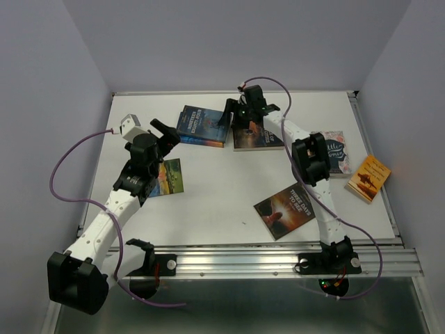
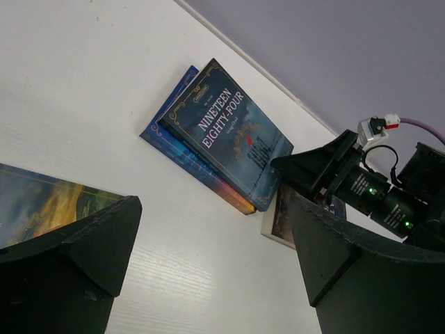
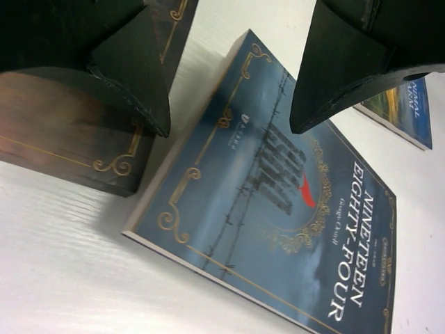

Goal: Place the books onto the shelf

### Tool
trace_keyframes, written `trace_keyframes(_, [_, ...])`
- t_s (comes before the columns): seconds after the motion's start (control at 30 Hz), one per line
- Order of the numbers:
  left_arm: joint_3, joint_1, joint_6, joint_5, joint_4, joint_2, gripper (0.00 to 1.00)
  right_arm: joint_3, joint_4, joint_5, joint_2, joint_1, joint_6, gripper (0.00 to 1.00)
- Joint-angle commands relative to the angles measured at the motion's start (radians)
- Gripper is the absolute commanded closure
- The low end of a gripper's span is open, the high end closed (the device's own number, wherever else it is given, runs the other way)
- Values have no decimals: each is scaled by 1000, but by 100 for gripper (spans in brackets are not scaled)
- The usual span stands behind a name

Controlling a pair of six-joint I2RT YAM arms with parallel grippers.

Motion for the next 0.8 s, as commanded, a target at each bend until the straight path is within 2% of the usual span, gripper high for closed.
trace_keyframes(0.0, [15, 7, 18, -6, 18, -29, 1, 84, -11, 19, 16, 33, -33, 28])
trace_keyframes(0.2, [15, 7, 16, 5, 21, -19, 1, 113, -14, 58, 34, 42, -45, 34])
trace_keyframes(0.57, [21, 7, 16, 15, 20, 1, 1, 142, -19, 65, 54, 51, -93, 34])
trace_keyframes(0.77, [31, 7, -39, -44, -78, -3, 1, 125, -34, 71, 19, 61, -159, 33])
